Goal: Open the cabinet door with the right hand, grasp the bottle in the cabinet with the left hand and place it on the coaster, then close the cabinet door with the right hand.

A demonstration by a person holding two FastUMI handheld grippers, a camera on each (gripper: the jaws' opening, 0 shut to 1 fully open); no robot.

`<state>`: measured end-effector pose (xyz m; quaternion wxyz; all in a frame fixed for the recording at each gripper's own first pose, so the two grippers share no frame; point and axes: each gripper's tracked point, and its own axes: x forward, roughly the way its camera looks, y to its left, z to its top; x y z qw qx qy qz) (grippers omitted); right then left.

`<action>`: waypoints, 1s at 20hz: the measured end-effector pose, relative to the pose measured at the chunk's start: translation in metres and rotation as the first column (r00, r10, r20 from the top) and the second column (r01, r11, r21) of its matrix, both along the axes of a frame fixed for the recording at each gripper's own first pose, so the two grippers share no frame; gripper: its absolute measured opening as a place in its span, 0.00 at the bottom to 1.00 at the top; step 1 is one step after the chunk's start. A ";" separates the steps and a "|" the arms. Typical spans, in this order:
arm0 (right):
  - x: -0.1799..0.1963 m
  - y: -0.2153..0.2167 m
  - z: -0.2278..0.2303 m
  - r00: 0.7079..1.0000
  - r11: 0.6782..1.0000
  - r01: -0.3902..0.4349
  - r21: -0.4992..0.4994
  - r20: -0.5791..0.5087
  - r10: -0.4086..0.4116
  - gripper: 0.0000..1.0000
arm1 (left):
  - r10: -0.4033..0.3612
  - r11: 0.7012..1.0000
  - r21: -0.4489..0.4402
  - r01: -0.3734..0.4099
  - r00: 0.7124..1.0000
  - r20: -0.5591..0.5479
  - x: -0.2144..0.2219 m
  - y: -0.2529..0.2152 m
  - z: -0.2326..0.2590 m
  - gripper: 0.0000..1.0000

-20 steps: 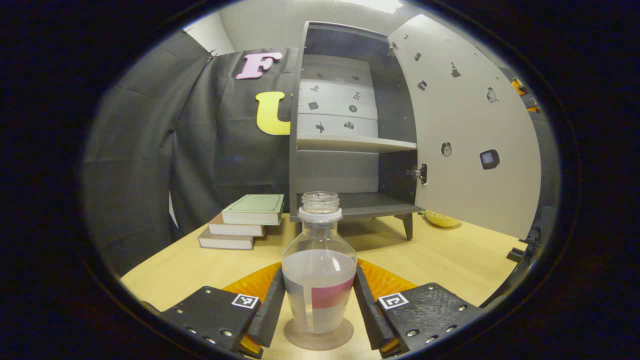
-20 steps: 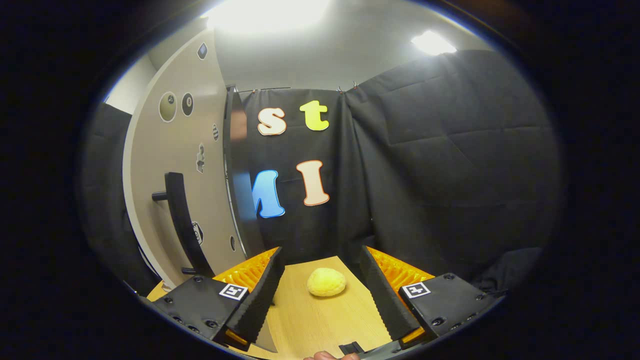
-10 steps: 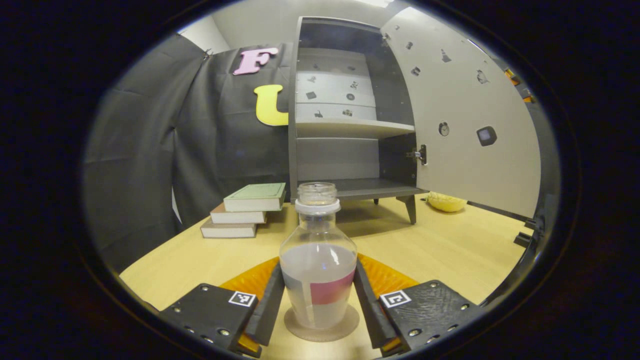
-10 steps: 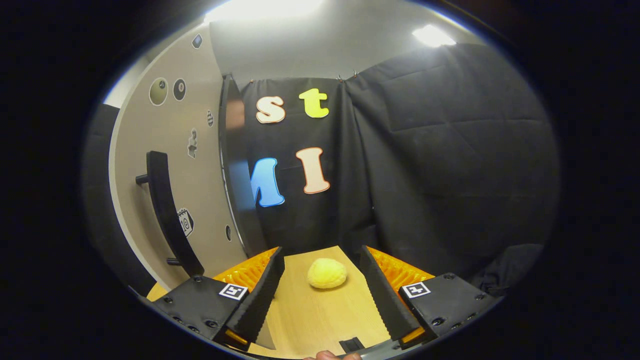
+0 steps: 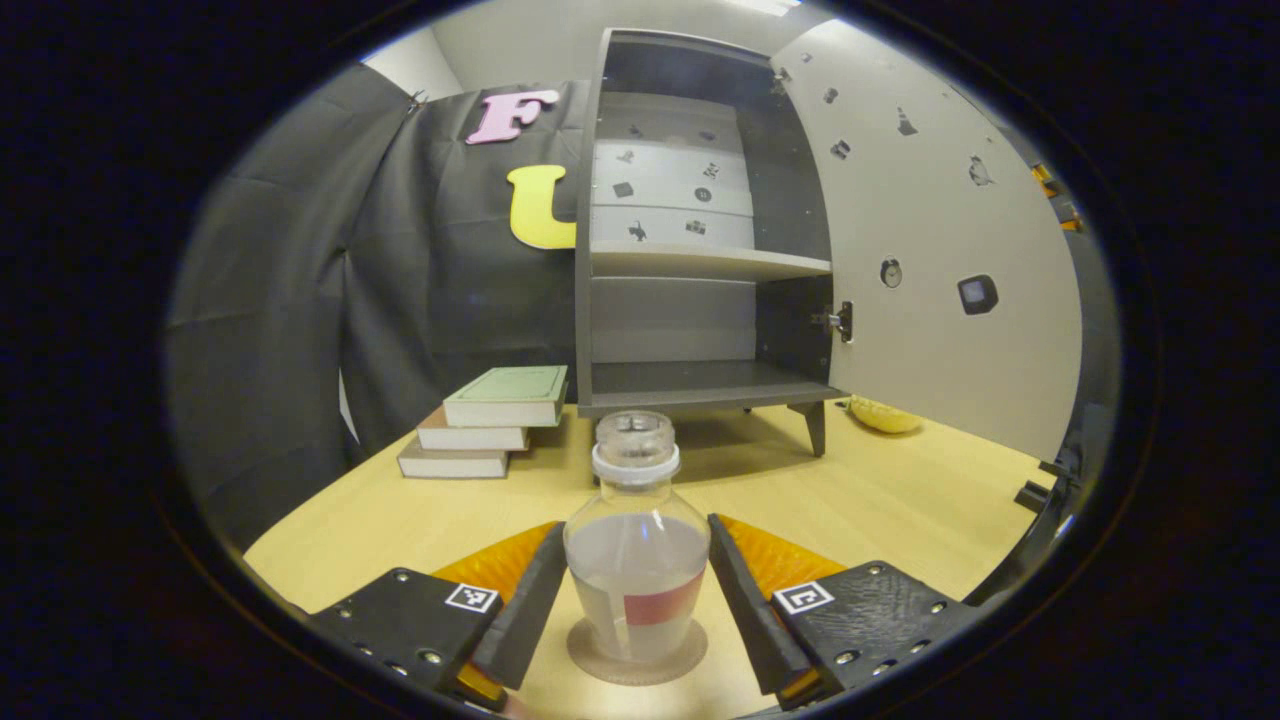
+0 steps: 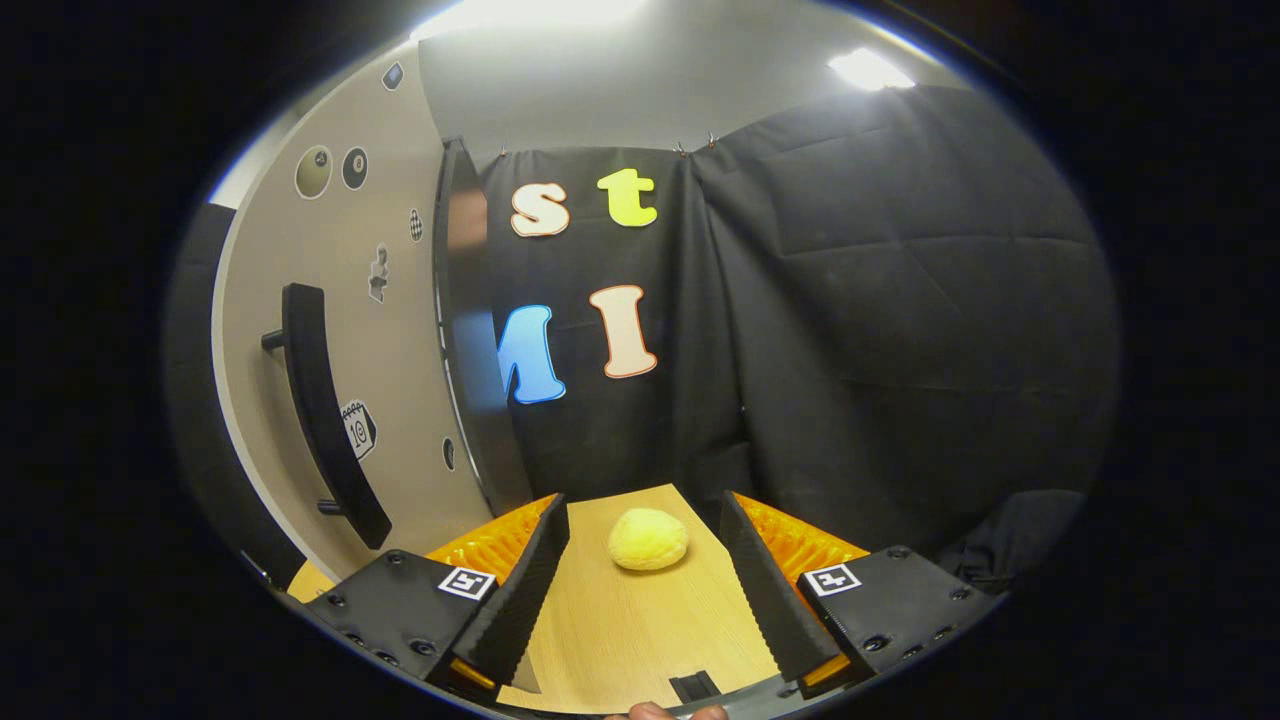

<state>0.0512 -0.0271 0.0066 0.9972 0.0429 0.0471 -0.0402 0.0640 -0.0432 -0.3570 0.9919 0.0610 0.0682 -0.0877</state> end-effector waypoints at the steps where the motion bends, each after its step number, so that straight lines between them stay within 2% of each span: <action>1: -0.001 -0.001 -0.001 1.000 1.000 0.004 -0.007 -0.005 -0.004 0.96 | -0.007 1.000 0.001 0.007 1.000 0.003 -0.001 -0.001 0.005 0.82; 5: -0.010 -0.001 0.004 1.000 1.000 0.007 -0.014 -0.006 -0.007 0.96 | 0.009 1.000 0.030 -0.010 0.999 0.037 -0.003 0.003 0.044 0.84; 7: -0.011 -0.001 0.009 1.000 1.000 0.001 -0.015 -0.005 -0.001 0.96 | 0.011 1.000 0.020 -0.011 0.999 0.041 -0.011 0.000 0.065 0.82; 8: -0.009 0.000 0.013 1.000 1.000 -0.004 -0.009 0.001 0.004 0.96 | 0.008 1.000 0.010 -0.009 0.999 0.041 -0.017 -0.003 0.078 0.84; 11: 0.001 0.005 0.031 0.999 0.999 -0.038 0.034 0.021 0.037 0.96 | 0.018 1.000 0.022 -0.019 0.998 0.061 -0.041 -0.010 0.119 0.84; 12: 0.006 0.009 0.037 0.998 0.996 -0.062 0.060 0.024 0.061 0.96 | 0.030 0.999 0.033 -0.033 0.998 0.062 -0.049 -0.012 0.131 0.82; 14: 0.017 0.008 0.056 0.994 0.991 -0.100 0.084 0.045 0.096 0.96 | 0.028 0.999 0.033 -0.030 0.998 0.062 -0.062 -0.026 0.153 0.84; 20: 0.041 0.004 0.080 0.985 0.987 -0.150 0.064 0.091 0.144 0.96 | 0.082 0.994 -0.070 -0.083 0.996 -0.019 -0.091 -0.063 0.200 0.83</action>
